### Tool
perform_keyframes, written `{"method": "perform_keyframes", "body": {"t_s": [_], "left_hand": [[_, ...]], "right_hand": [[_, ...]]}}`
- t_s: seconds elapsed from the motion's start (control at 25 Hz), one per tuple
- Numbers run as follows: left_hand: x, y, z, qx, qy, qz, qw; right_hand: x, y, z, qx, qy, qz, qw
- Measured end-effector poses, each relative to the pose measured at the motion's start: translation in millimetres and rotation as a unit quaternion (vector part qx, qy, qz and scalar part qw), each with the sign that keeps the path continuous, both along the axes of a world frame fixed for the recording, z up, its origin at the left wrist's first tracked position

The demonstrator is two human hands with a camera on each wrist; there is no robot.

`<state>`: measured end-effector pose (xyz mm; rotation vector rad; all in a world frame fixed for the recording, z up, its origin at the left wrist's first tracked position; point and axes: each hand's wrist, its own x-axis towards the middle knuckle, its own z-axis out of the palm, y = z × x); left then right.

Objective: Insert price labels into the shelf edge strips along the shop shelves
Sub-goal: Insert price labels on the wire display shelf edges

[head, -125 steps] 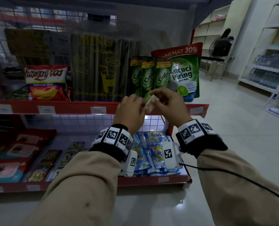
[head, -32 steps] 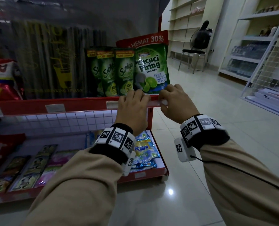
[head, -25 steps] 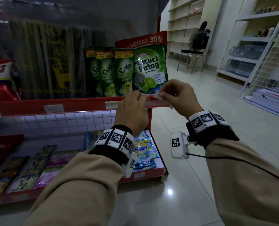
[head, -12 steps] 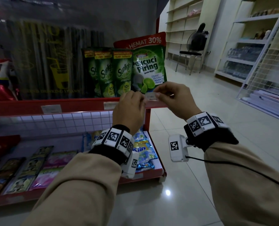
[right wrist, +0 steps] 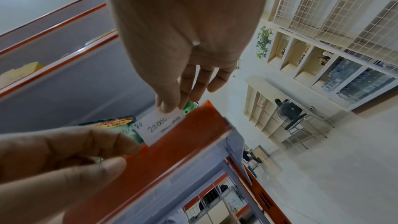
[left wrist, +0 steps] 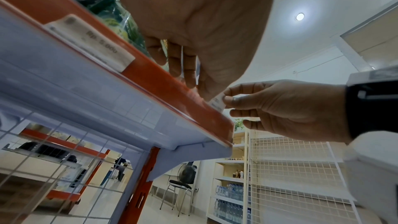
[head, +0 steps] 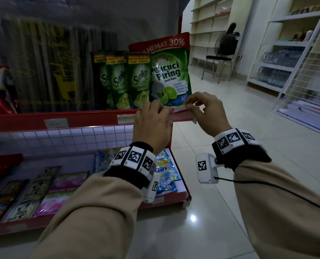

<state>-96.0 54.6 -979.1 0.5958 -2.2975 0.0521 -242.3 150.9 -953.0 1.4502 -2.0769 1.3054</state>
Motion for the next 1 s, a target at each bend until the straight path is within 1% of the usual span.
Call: {"method": "perform_keyframes", "body": {"t_s": [0.08, 0.2, 0.36, 0.44, 0.56, 0.68, 0.76, 1.0], "left_hand": [[-1, 1, -1, -0.005, 0.009, -0.003, 1.0], [-5, 1, -3, 0.019, 0.014, -0.002, 1.0], [-8, 0, -5, 0.002, -0.015, 0.016, 1.0], [-9, 1, -5, 0.002, -0.017, 0.022, 1.0], [-10, 1, -4, -0.004, -0.024, 0.032, 0.999], [-11, 3, -2, -0.017, -0.036, 0.043, 0.998], [-11, 3, -2, -0.02, -0.04, 0.049, 0.998], [-11, 2, -2, -0.022, -0.046, 0.047, 0.998]], "right_hand": [[1, -4, -4, 0.017, 0.011, -0.003, 1.0], [-1, -4, -8, 0.044, 0.032, -0.01, 0.998], [-1, 0, -8, 0.031, 0.017, 0.025, 0.999], [1, 2, -11, 0.033, 0.033, 0.032, 0.998], [3, 2, -14, 0.074, 0.105, -0.005, 0.992], [0, 4, -15, 0.125, 0.203, -0.06, 0.969], [-1, 4, -14, 0.14, 0.216, -0.066, 0.964], [-3, 3, -12, 0.17, 0.21, -0.081, 0.959]]}}
